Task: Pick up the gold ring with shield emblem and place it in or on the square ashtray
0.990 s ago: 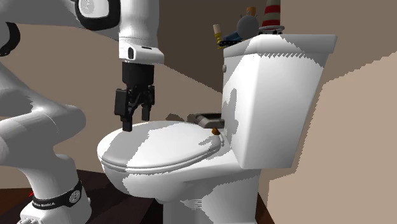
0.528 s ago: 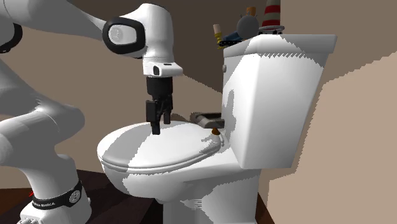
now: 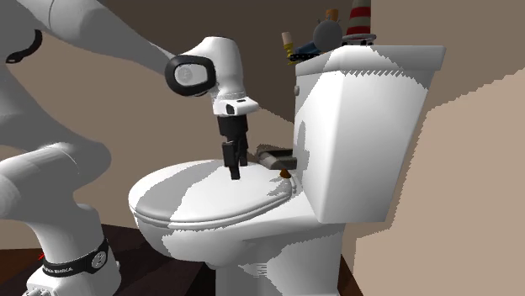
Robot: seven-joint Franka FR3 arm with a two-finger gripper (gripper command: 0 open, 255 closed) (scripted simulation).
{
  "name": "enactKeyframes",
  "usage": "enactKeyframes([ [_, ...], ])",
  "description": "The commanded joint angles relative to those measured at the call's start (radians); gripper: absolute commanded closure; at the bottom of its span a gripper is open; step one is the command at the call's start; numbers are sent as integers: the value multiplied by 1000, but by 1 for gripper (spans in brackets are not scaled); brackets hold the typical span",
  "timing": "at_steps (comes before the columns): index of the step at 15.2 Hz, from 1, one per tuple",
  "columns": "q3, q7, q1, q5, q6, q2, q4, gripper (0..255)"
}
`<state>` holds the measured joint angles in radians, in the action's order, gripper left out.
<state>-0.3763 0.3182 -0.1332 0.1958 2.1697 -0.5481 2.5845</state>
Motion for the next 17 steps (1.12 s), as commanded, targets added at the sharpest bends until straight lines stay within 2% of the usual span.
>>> enactKeyframes([
  [1, -45, 42, -2, 0, 72, 58, -23, 0],
  [6, -159, 160, 20, -53, 239, 208, -85, 0],
  [10, -262, 298, 67, -172, 352, 342, -158, 0],
  [12, -313, 392, 95, -270, 396, 416, -203, 0],
  [14, -355, 506, 117, -400, 427, 498, -255, 0],
  [17, -376, 695, 107, -630, 442, 630, -350, 0],
])
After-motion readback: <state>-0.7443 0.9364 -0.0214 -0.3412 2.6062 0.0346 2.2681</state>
